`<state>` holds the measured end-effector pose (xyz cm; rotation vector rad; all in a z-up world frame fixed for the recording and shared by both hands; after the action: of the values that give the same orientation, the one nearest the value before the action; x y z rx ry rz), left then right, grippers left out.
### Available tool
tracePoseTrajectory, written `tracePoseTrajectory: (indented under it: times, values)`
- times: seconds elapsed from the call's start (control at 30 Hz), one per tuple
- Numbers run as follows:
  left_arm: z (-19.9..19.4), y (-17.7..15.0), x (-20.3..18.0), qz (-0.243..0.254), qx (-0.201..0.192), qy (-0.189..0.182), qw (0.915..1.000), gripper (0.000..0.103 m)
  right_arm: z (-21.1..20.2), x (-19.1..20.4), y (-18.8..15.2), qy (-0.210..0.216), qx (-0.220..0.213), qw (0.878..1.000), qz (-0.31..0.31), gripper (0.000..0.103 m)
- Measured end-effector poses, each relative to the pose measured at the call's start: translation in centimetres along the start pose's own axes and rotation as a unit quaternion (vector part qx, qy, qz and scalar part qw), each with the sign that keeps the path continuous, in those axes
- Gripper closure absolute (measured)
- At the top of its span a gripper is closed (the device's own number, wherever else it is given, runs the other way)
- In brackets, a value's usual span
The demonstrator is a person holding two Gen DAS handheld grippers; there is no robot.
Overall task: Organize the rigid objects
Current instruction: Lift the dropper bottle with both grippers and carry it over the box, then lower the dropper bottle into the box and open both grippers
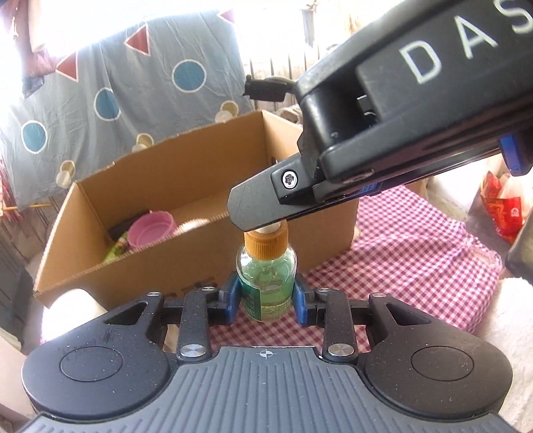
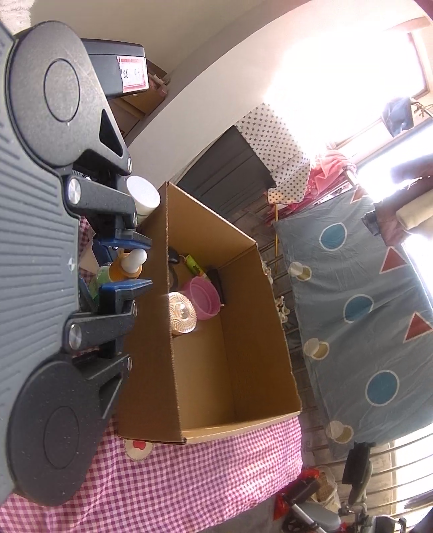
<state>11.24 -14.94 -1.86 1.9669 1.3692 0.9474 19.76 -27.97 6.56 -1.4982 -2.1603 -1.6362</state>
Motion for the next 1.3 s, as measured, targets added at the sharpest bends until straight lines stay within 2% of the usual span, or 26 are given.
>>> tracePoseTrajectory:
  times: [0.1, 0.23, 0.37, 0.53, 0.7, 0.83, 1.0, 1.27, 1.3]
  values:
    - [-1.6, 2.9, 1.6, -0.004, -0.019, 0.011, 0.9997, 0.072, -0.8, 2.0, 3.0, 0.016, -0.011, 0.999, -0.031, 0.082]
    - [-1.8, 7.1, 4.1, -0.026, -0.024, 0.004, 0.9994, 0.072, -0.7, 3.3, 7.5, 0.033, -0.014, 0.997, -0.067, 0.082]
    - [0.6, 10.4, 6.9, -0.047, -0.004, -0.007, 0.9989, 0.072, 1.5, 2.3, 12.3, 0.045, 0.002, 0.996, -0.072, 0.082]
    - [6.6, 11.5, 9.9, -0.075, 0.065, -0.026, 0.9947, 0.072, 6.4, -2.8, 15.6, 0.050, 0.042, 0.998, -0.024, 0.081]
    - [12.9, 10.6, 10.6, -0.097, 0.147, -0.046, 0.9833, 0.072, 11.5, -8.4, 16.2, 0.044, 0.085, 0.995, 0.027, 0.081]
    - [16.4, 10.0, 10.9, -0.115, 0.186, -0.046, 0.9748, 0.072, 14.6, -11.7, 16.2, 0.040, 0.105, 0.993, 0.046, 0.081]
    - [19.2, 9.8, 11.3, -0.126, 0.217, -0.038, 0.9674, 0.071, 17.0, -14.1, 16.1, 0.039, 0.114, 0.991, 0.063, 0.081]
    - [20.6, 9.0, 11.8, -0.143, 0.246, -0.032, 0.9581, 0.070, 19.4, -15.4, 14.8, 0.046, 0.118, 0.989, 0.074, 0.082]
    - [20.6, 9.0, 11.9, -0.145, 0.247, -0.034, 0.9574, 0.067, 19.6, -15.5, 14.7, 0.050, 0.118, 0.989, 0.077, 0.082]
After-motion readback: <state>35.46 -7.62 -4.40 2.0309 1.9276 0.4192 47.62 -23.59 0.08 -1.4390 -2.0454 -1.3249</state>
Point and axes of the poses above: each gripper's, at about its wrist camera, not at the fingertips, and z roughly the way its jaws point, x to its left, y to its top, the point moved 5 cm from there along z, roughly the way its jaws point, and after that the axes turned 9 degrees about y, right-handed, at the moved point
